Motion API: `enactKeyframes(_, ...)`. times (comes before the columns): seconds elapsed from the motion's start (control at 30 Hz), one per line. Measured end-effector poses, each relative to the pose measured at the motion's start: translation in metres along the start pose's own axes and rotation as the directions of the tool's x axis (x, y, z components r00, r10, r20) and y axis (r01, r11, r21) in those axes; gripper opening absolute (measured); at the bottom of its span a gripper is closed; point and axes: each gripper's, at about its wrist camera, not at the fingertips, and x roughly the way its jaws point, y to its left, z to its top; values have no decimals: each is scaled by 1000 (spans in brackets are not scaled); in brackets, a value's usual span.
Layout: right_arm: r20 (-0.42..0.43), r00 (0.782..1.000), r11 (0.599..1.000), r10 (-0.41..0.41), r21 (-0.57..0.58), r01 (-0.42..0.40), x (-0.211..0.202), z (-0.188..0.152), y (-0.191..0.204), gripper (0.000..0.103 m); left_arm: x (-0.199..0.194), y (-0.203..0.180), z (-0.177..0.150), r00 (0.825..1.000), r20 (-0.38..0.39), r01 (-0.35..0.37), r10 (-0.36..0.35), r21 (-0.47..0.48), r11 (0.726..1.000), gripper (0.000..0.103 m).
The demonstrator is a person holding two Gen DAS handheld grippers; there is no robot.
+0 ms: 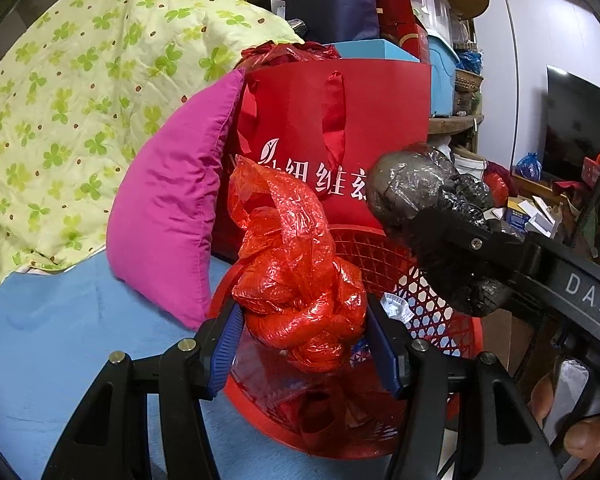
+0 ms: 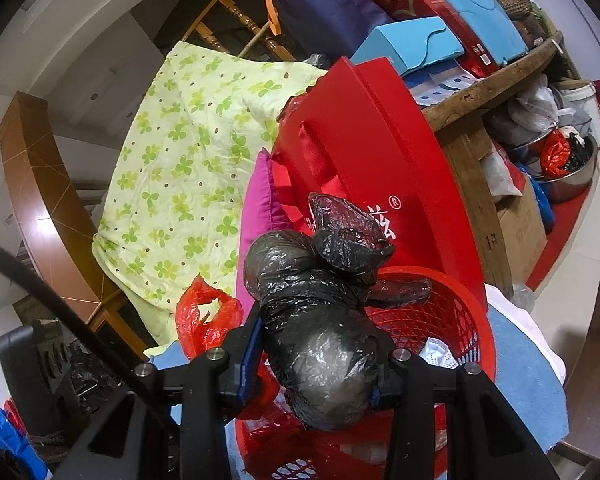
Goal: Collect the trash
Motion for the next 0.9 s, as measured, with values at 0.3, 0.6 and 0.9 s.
enactKeyframes(0.3,-24,1000,1000,-5,26,6,7,1,-6,60,16,6,-8,999,-32,39,-40,-17,999,70)
enactKeyframes(0.6,-4,1000,998,1,61,0,5,3,-9,60,2,25,-20,998,-14,52,-53,-62,997,88)
enactKeyframes(0.9,26,999,998,-33,-51,34,3,-6,20,62,-36,43,-32,1000,-15,-25,24,-95,995,96)
